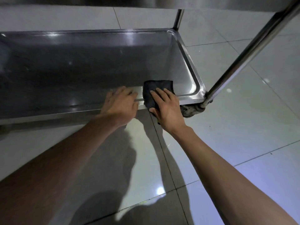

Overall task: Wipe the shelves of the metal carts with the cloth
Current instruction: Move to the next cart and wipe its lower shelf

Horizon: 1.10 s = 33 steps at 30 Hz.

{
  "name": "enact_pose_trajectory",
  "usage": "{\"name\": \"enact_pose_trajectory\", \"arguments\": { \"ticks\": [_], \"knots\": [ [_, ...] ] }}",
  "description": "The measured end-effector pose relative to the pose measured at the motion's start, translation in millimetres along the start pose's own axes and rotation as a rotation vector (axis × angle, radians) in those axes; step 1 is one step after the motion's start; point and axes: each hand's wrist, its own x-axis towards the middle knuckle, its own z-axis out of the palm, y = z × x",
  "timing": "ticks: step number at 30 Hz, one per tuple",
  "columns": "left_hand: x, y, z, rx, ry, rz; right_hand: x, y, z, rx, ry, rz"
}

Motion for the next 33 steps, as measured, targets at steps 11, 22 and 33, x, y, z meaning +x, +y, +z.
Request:
{"name": "enact_pose_trajectory", "arguments": {
  "ticks": [11,22,33],
  "knots": [
    [-66,-99,-16,-0.019,0.023,-0.058,12,-87,14,-0.016,-0.013,-0.071],
    [-107,-91,-1,-0.124,0.232,0.144,8,-77,0,0.004,-0.006,0.012],
    [-12,-25,6,-0.074,0.021,0.021,57,41,1,0.0,-0.097,0.307]
  ]
}}
